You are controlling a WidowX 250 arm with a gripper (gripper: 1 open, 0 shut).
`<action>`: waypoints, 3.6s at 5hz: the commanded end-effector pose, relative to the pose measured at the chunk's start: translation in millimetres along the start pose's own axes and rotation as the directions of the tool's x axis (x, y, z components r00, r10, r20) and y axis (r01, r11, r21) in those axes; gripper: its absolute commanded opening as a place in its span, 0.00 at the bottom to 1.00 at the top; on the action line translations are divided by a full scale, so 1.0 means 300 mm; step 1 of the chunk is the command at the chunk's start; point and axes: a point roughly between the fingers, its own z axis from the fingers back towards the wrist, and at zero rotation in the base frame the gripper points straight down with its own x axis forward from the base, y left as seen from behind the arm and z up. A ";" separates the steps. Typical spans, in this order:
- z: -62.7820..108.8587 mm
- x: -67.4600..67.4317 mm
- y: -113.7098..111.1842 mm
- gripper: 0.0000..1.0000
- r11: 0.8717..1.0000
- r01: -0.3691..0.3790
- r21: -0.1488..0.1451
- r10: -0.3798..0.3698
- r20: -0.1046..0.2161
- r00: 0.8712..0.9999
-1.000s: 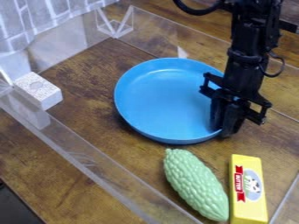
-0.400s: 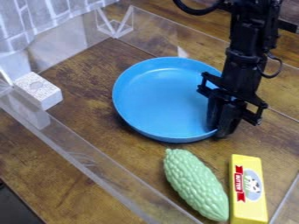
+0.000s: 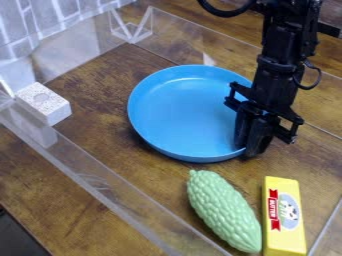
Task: Remove the white object from inside the blue tray and put it on the table
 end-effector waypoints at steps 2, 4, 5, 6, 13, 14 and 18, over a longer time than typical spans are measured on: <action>0.085 -0.002 0.003 0.00 0.999 0.052 0.010 -0.052 0.058 0.997; 0.100 -0.010 -0.005 0.00 0.997 0.074 0.004 -0.074 0.057 0.996; 0.107 -0.014 -0.008 0.00 0.996 0.085 0.002 -0.085 0.056 0.995; 0.114 -0.019 -0.012 0.00 0.995 0.096 -0.001 -0.096 0.054 0.994; 0.203 -0.020 -0.030 0.00 0.978 0.207 0.009 -0.208 0.041 0.977; 0.214 -0.013 -0.029 0.00 0.974 0.225 0.013 -0.225 0.038 0.974; 0.230 0.007 -0.018 0.00 0.957 0.288 0.020 -0.288 0.054 0.956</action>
